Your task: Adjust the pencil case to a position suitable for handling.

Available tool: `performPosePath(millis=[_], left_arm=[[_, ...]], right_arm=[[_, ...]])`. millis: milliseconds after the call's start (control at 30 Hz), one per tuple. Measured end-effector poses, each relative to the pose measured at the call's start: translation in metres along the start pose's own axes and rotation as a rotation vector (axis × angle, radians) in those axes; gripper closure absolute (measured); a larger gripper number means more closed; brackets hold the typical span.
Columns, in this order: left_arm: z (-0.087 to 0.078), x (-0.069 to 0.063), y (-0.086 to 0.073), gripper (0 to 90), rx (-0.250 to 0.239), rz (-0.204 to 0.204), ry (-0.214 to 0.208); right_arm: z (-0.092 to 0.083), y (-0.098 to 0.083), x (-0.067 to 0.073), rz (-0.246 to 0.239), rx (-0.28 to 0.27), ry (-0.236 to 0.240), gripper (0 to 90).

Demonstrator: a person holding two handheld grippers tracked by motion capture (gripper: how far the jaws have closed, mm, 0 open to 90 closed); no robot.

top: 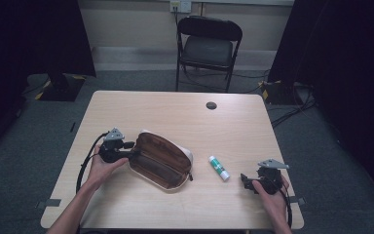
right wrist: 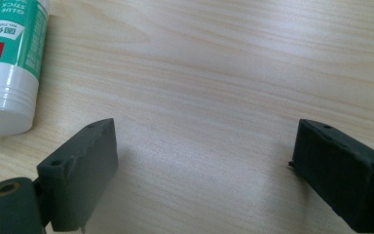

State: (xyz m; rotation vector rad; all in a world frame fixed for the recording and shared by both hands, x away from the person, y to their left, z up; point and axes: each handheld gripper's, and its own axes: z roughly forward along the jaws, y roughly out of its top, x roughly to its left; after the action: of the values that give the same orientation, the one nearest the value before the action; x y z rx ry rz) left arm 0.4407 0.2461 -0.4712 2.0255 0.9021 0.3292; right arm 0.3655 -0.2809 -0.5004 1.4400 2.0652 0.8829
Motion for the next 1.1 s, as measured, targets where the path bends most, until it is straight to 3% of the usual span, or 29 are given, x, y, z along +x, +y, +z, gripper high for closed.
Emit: performPosePath(millis=[200, 367, 533, 867, 1100], left_arm=[[-0.001, 0.0, -0.002, 50.4, 0.006, -0.002, -0.001], [-0.005, -0.003, -0.006, 49.5, 0.024, -0.011, -0.034], [-0.012, -0.015, -0.007, 47.9, 0.059, 0.014, -0.053], [-0.024, -0.03, -0.016, 46.4, 0.05, 0.02, -0.047], [-0.032, -0.038, -0.022, 46.2, 0.047, 0.022, -0.078]], right_arm=[[0.0, 0.0, 0.0, 0.0, 0.0, 0.0, 8.4], [0.0, 0.0, 0.0, 0.0, 0.0, 0.0, 8.4], [0.0, 0.0, 0.0, 0.0, 0.0, 0.0, 8.5], [0.0, 0.0, 0.0, 0.0, 0.0, 0.0, 8.5], [0.0, 0.0, 0.0, 0.0, 0.0, 0.0, 8.5]])
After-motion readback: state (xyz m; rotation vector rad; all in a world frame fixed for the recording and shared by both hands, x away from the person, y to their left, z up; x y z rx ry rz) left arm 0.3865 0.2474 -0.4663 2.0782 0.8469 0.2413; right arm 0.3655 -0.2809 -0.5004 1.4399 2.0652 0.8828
